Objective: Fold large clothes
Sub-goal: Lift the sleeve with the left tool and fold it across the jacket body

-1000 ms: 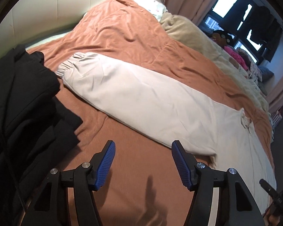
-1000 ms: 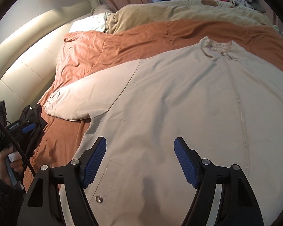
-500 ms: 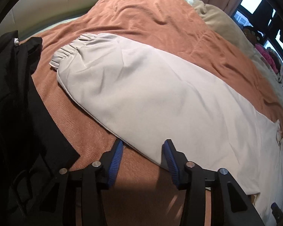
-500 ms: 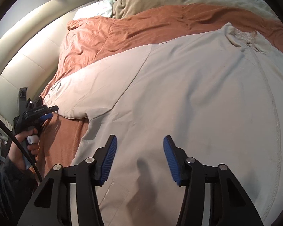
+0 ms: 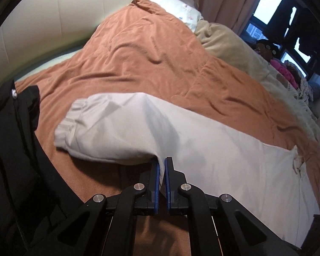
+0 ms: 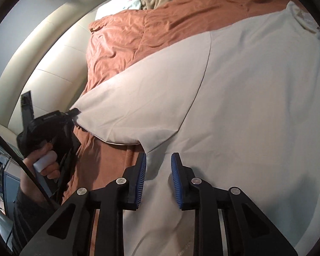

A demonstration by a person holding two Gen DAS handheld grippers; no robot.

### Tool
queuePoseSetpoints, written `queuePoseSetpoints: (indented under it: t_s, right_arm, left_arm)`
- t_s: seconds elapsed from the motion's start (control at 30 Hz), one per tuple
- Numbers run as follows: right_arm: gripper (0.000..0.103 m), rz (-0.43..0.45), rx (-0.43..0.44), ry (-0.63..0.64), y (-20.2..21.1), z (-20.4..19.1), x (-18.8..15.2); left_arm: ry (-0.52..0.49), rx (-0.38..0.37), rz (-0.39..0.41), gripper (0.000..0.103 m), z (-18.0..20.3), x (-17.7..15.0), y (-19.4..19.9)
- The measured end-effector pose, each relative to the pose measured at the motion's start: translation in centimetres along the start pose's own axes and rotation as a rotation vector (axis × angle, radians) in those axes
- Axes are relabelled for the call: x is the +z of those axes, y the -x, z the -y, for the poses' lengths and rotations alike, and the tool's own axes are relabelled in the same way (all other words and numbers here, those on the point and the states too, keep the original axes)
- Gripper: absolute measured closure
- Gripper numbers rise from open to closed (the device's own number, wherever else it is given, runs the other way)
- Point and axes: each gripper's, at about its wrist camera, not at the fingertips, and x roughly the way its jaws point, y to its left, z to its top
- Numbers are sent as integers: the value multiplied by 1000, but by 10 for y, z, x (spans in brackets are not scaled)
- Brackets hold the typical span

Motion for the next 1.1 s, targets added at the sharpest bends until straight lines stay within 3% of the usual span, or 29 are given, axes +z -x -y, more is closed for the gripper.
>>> queuePoseSetpoints:
  t_s: [0.2,0.3,0.63,0.73,0.77,0.8,1.0,1.1]
  right_arm:
    - [82,-82,18,-53,-53,10,12]
    - [81,-90,4,-55,-48,6,20]
    - [79,45,-90,-17,81,0,-7]
    - [58,97,-113,-48,120,10,-29]
    - [43,122,-119,-65,134,16,-36]
    - [39,151,-122,-89,149,22,-43]
    - [39,291,-131,-228,190,56,-74]
    - [39,274,-137,-285,185,73,-79]
  left_arm:
    - [-80,-130,81,99,41,18,47]
    - [-119,-198,115,99,63,23,70]
    - [-211,-347,143,99,127,17,109]
    - [-261,-369,143,99,150,9,117]
    - [-280,-378,140,99,159,5,119]
    - [-296,-389,136,99,165,1,121]
    - [-402,-434,110,99,214,-20,134]
    - [-462,-421,96,99,242,-34,138]
